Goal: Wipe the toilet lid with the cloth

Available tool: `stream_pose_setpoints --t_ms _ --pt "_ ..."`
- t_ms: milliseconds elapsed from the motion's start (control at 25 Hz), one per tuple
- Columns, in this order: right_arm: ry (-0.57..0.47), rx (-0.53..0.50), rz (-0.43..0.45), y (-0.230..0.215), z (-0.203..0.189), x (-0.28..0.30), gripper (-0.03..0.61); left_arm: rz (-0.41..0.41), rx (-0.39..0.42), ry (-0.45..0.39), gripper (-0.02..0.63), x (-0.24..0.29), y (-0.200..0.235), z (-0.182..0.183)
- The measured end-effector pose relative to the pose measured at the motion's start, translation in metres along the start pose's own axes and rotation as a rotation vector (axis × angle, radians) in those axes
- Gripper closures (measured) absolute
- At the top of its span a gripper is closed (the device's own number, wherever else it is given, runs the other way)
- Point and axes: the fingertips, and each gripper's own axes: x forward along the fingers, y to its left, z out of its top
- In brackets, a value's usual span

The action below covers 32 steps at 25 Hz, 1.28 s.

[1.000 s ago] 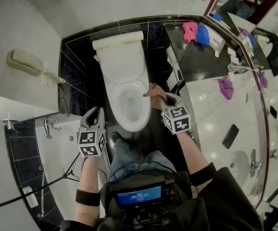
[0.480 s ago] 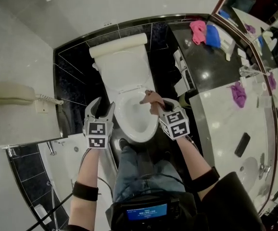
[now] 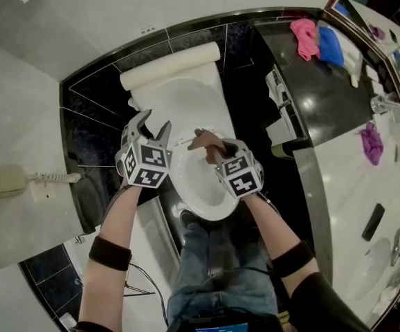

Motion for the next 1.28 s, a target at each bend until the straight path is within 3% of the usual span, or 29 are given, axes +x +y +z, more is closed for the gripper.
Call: stream_pose_setpoints --t_ms 280,560,840,960,1280 --pt "0.019 -0.007 0.002 -0.009 0.002 0.062 0.505 -0.023 0.151 0.038 0.387 0.083 0.018 0.001" --pt "0.025 0.009 0.0 -0.015 -0.002 0.087 0.505 -0.025 0.323 0.081 0.39 0.134 0.044 0.01" --pt "0.025 0.022 -0.004 -0.021 -0.006 0.09 0.505 -0.078 0.375 0.131 0.421 0.157 0.04 0.002" --pt "0.021 0.025 -0.005 -0.023 -0.007 0.091 0.505 -0.076 0.381 0.142 0.509 0.162 0.039 -0.001" --pt "0.041 0.041 0.002 -0.02 -0.029 0.085 0.505 -0.056 0.381 0.147 0.52 0.151 0.031 0.001"
